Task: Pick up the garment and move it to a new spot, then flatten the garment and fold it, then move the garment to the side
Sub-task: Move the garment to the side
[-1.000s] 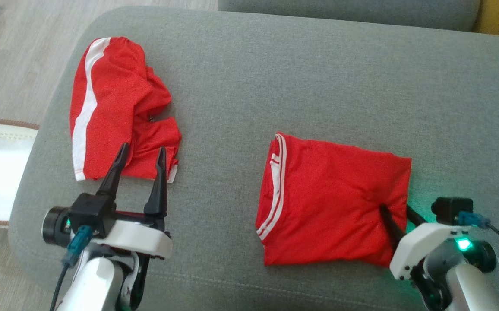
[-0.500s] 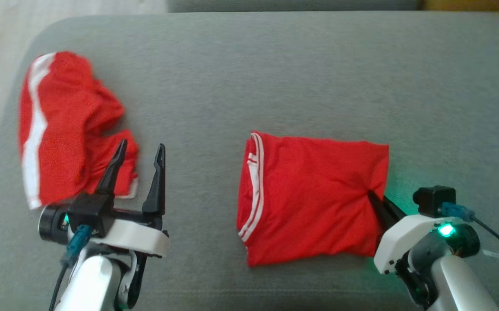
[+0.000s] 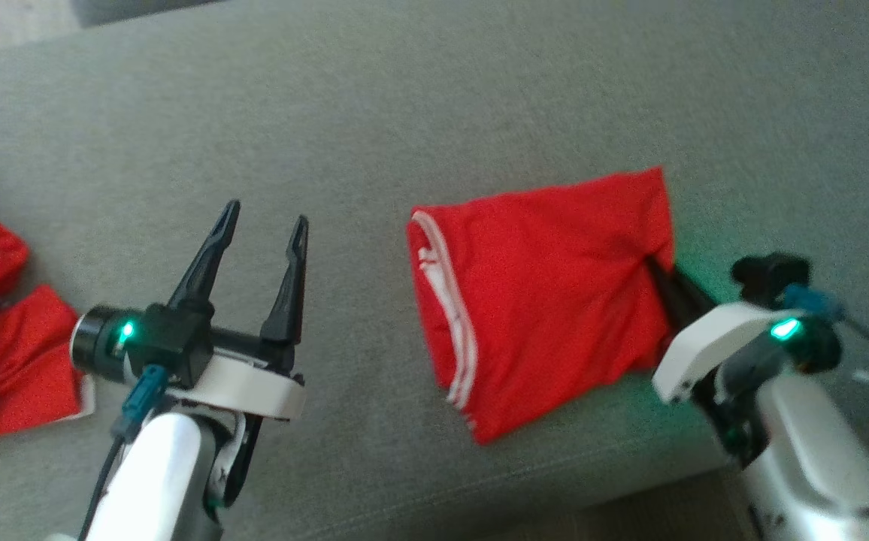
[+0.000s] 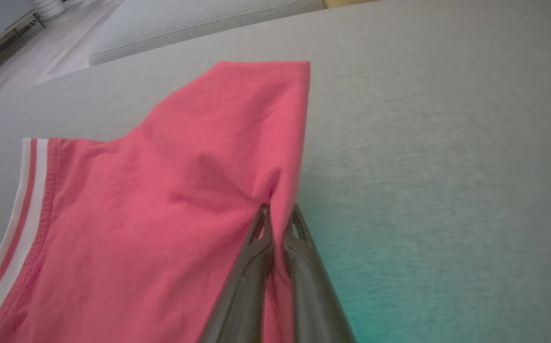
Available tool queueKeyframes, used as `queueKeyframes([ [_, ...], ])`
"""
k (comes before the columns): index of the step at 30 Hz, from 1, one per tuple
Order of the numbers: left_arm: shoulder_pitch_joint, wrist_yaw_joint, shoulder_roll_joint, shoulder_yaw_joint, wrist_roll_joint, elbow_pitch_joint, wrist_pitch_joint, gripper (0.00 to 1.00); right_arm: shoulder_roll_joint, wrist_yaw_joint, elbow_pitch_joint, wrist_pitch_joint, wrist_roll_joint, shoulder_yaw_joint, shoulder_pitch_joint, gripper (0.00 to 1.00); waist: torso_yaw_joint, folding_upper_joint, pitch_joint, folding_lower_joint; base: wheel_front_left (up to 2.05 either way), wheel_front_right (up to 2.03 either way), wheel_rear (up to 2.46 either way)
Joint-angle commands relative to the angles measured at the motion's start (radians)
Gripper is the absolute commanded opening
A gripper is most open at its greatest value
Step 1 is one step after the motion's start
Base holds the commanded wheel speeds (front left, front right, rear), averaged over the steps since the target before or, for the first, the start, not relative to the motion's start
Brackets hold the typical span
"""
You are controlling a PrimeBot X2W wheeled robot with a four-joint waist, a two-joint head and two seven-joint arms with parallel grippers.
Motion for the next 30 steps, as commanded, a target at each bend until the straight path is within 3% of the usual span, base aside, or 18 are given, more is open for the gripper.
queueKeyframes([
  [1,-0.045,-0.006,0.02,0.027,0.009,-0.038,-0.011,1.0,-0.025,0.004,-0.02,-0.018,0.01,-0.002,-0.059,0.0,-0.034,0.0,0.042,0.0,0.0,0.0,0.0],
  [13,-0.123,-0.028,0.052,0.008,0.032,-0.075,0.012,1.0,-0.161,0.004,0.145,-0.071,0.038,-0.198,-0.381,0.0,-0.079,0.0,0.171,0.0,0.0,0.0,0.0],
  [30,-0.208,-0.051,0.064,-0.025,0.049,-0.093,0.013,1.0,-0.211,0.004,0.173,-0.064,-0.112,-0.316,-0.47,0.03,-0.08,0.0,0.315,0.0,0.0,0.0,0.0],
])
